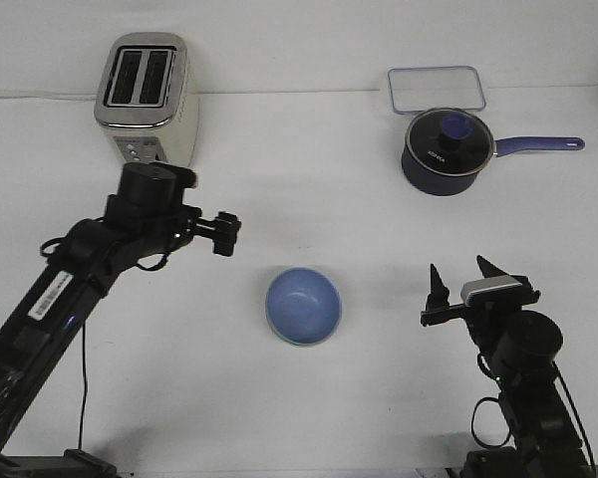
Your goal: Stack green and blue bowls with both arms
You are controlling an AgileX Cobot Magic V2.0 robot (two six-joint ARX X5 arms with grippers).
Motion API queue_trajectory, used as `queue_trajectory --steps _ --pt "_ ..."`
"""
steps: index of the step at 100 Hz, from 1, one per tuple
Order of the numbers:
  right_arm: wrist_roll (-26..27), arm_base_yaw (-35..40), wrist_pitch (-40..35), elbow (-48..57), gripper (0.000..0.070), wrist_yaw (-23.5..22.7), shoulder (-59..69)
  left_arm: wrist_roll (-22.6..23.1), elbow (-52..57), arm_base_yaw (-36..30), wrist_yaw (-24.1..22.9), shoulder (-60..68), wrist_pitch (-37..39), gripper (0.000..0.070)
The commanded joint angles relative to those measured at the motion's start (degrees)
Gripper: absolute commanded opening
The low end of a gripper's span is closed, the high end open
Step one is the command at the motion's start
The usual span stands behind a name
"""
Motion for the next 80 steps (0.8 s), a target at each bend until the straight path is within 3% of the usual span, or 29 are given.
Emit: queue_trajectory --steps 1,19,38,63,80 --pt "0.61 0.15 0.74 0.68 0.0552 0.02 0.22 1.84 0.96 1.75 -1.36 -1.75 0.07 0.0585" --pt "0.61 0.15 0.74 0.68 0.0552 0.04 0.22 3.72 -2.21 6.82 -3.82 -9.97 1.31 0.0585" --pt "0.61 0.15 0.72 0.68 0.0552 0.04 0.2 4.24 -19.17 10.49 -5.33 -23.1 12.09 0.0585" --pt "0.59 0.15 0.72 0.68 0.0552 0.02 0.22 0.61 -46.64 11.15 -5.29 -43.54 28.57 0.0585" --pt "0.59 0.15 0.72 0.68 0.0552 0.04 0.22 -3.48 -56.94 11.15 -5.35 -53.16 33.2 0.0585"
